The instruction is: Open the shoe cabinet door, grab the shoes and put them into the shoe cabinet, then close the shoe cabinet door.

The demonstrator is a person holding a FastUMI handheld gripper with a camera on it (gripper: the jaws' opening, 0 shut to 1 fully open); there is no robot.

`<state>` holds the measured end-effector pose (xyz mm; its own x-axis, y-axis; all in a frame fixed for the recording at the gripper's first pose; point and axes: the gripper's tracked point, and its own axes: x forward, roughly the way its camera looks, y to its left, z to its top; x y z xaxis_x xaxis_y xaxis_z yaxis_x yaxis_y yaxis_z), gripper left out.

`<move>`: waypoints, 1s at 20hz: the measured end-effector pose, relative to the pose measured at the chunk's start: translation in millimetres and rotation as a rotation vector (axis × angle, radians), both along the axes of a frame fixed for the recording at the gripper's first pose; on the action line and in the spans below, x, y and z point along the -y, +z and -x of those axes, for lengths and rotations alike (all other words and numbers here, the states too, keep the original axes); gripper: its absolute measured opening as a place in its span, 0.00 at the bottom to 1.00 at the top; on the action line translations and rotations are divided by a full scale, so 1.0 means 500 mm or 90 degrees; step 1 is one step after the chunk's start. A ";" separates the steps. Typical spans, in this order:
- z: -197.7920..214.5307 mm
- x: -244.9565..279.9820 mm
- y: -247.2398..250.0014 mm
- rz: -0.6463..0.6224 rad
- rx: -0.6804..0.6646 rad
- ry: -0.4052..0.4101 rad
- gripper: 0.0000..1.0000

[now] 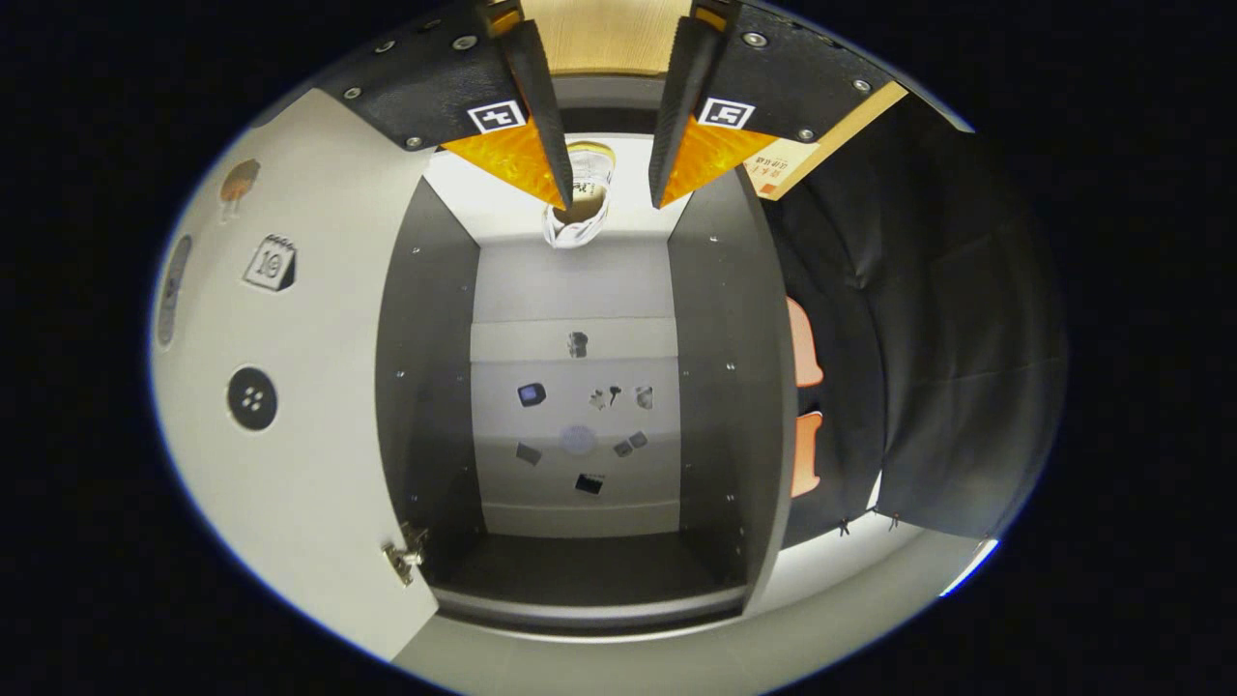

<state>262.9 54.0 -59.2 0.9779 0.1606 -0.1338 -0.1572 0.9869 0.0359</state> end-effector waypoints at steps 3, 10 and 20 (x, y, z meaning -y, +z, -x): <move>0.070 0.015 0.046 -0.002 0.021 -0.008 0.54; 0.213 0.067 0.109 -0.008 0.044 -0.038 0.60; 0.405 0.287 0.137 -0.003 0.052 -0.169 0.65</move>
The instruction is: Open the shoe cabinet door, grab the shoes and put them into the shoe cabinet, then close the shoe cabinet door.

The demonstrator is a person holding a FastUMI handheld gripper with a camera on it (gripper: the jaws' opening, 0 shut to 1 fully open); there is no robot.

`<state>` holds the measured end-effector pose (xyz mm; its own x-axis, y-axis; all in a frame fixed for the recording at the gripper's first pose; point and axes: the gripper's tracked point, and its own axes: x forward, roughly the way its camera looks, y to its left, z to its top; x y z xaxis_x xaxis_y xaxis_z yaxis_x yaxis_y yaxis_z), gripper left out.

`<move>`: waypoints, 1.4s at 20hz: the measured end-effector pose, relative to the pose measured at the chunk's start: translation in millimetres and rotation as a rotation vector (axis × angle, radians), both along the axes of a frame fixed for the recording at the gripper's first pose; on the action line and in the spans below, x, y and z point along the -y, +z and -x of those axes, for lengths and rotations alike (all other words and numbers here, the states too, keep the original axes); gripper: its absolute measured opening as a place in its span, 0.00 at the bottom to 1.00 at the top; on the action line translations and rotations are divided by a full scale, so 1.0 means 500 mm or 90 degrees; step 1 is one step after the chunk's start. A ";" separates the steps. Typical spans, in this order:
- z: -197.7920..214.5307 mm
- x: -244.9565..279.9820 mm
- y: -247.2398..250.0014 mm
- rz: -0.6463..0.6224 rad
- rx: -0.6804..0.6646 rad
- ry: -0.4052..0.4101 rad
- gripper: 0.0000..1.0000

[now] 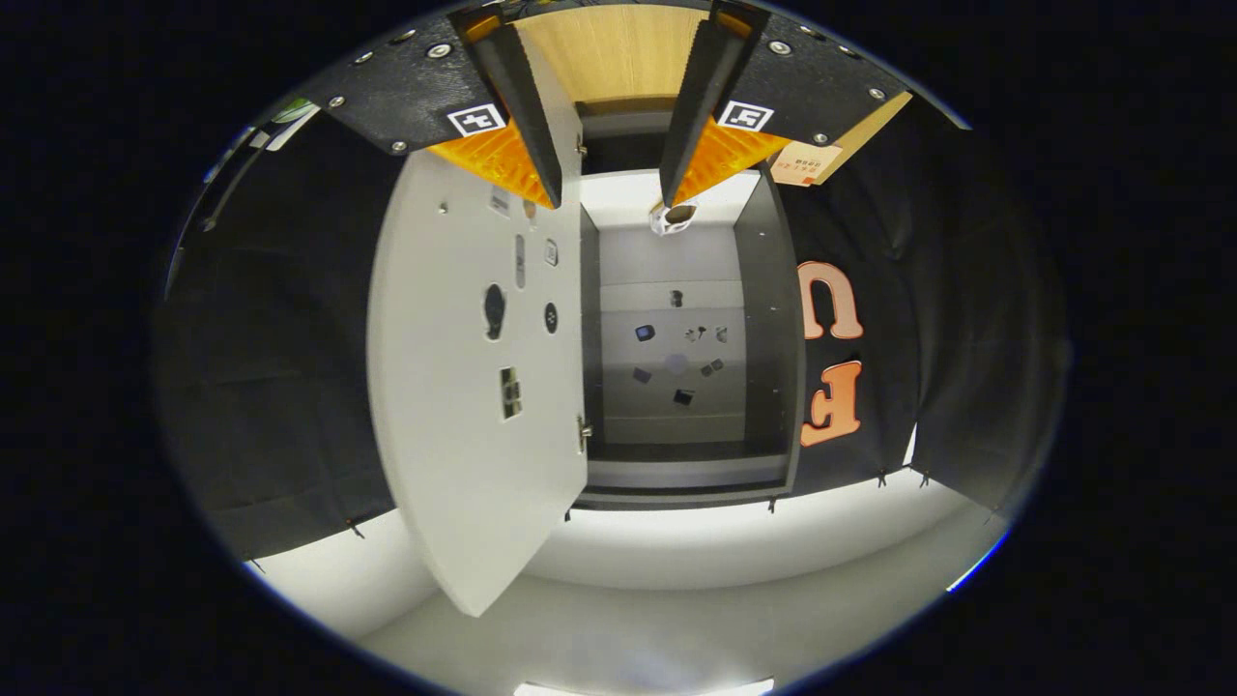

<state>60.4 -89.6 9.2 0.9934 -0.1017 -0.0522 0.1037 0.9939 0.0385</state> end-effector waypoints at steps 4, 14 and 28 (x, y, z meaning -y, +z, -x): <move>0.067 0.098 0.024 0.008 0.003 -0.058 0.66; 0.102 0.289 -0.025 -0.014 -0.040 -0.147 0.67; -0.001 0.324 -0.077 -0.047 -0.055 -0.102 0.71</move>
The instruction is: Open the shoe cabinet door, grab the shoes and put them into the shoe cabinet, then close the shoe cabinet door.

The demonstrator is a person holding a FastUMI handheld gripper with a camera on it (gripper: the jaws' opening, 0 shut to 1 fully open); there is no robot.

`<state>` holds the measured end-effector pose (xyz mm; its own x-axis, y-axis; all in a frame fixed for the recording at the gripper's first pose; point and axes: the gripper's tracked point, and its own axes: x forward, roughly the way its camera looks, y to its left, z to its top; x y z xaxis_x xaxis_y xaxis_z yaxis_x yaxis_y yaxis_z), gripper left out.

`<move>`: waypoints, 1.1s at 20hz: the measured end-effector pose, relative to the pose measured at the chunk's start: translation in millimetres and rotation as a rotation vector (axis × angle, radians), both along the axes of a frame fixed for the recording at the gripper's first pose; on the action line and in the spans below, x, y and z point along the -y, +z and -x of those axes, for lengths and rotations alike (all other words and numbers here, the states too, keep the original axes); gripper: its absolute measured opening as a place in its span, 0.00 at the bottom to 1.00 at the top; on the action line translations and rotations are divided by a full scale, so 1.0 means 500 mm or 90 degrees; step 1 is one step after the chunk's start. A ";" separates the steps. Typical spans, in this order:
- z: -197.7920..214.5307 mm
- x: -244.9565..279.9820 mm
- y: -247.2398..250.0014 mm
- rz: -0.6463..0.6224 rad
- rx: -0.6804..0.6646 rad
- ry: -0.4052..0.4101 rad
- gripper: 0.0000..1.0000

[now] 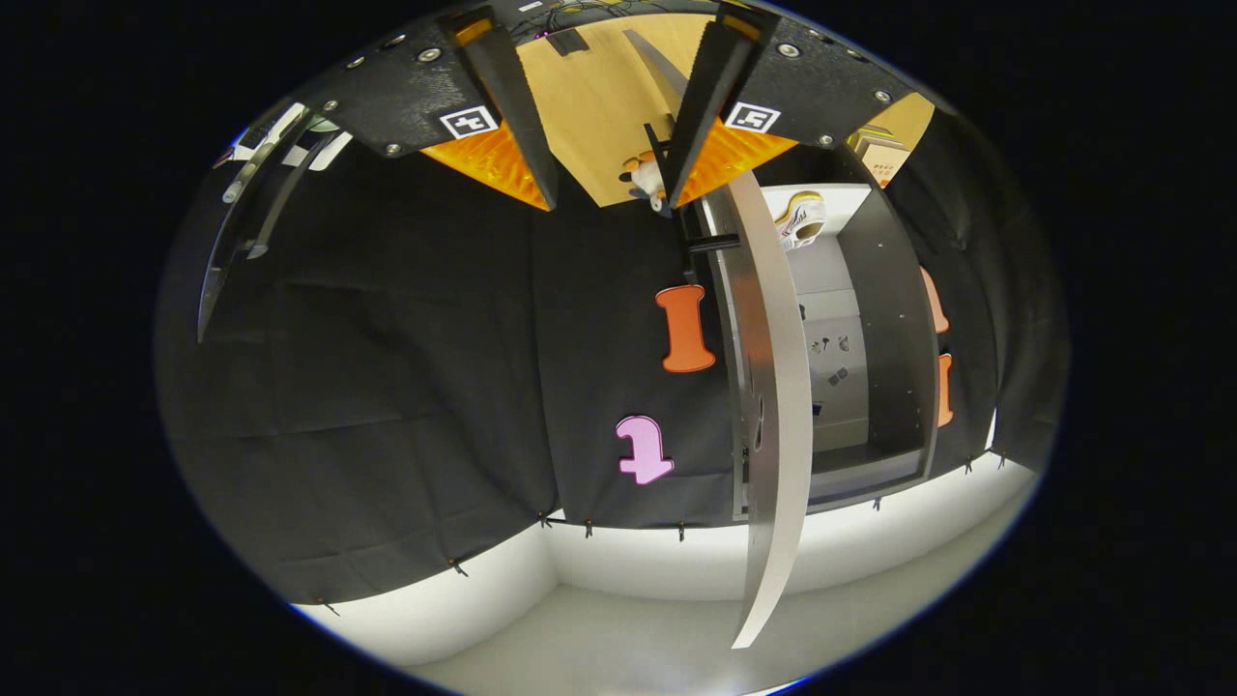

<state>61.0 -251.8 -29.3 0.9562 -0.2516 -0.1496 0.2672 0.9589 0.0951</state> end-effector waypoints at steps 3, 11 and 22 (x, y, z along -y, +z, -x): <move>-0.005 -0.019 0.001 0.004 -0.002 0.012 0.71; -0.005 -0.056 0.000 -0.003 0.003 0.017 0.70; -0.026 -0.299 0.002 0.009 0.022 0.187 0.70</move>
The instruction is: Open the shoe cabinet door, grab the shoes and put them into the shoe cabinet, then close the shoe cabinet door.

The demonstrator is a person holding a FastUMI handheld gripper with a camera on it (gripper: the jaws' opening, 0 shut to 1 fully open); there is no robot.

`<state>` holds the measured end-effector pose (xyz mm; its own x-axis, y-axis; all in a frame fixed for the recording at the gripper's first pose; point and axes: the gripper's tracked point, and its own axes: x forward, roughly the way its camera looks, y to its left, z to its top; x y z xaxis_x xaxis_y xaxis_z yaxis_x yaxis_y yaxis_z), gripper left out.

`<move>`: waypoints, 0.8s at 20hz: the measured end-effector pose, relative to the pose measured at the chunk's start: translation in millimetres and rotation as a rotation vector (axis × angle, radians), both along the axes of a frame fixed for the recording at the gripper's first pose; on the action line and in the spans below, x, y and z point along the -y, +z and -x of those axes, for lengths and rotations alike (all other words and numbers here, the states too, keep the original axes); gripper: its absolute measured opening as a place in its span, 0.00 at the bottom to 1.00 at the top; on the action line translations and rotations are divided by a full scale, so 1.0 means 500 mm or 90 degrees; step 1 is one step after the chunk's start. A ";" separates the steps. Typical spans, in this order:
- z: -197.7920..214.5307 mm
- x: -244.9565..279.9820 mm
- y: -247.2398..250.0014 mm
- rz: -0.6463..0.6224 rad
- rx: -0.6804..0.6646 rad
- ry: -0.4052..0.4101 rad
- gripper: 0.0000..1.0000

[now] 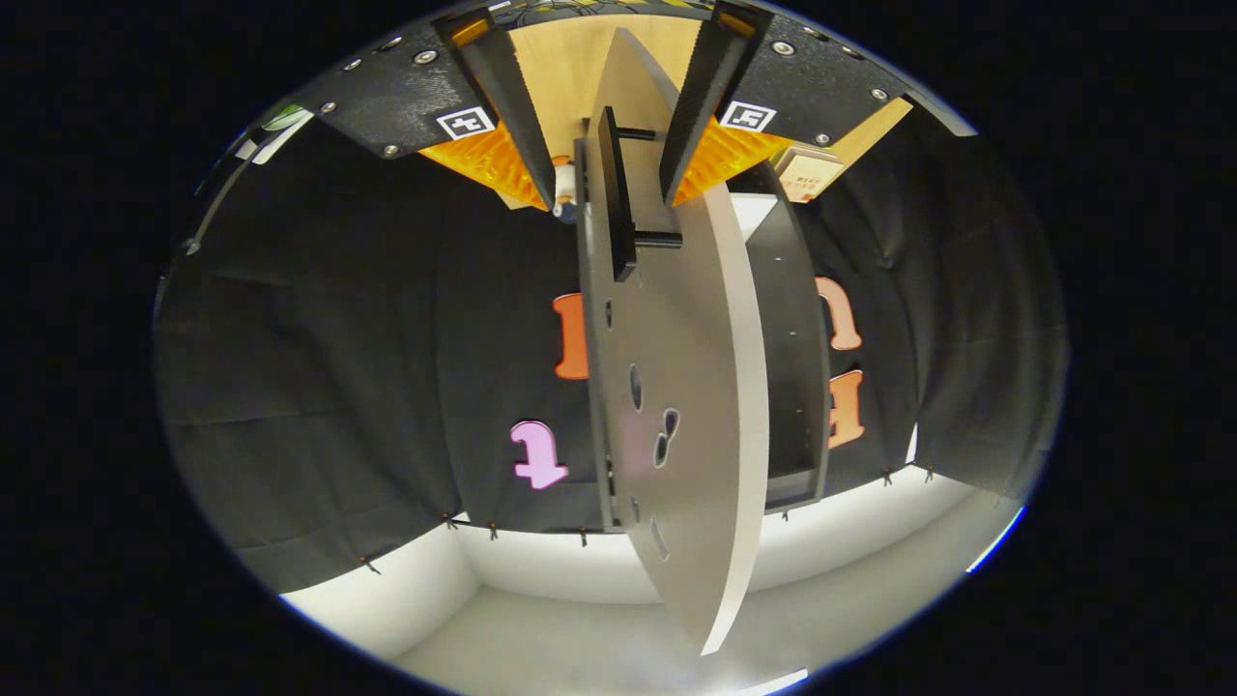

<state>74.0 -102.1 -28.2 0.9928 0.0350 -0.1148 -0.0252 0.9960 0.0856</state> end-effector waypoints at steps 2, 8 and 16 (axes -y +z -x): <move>-0.014 -0.062 0.001 0.001 0.008 0.042 0.70; -0.085 -0.203 -0.006 0.011 0.022 0.133 0.73; -0.226 -0.339 -0.031 0.041 0.031 0.174 0.84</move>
<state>187.0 67.2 -43.6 0.9519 0.2964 -0.0775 -0.2962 0.9550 0.0149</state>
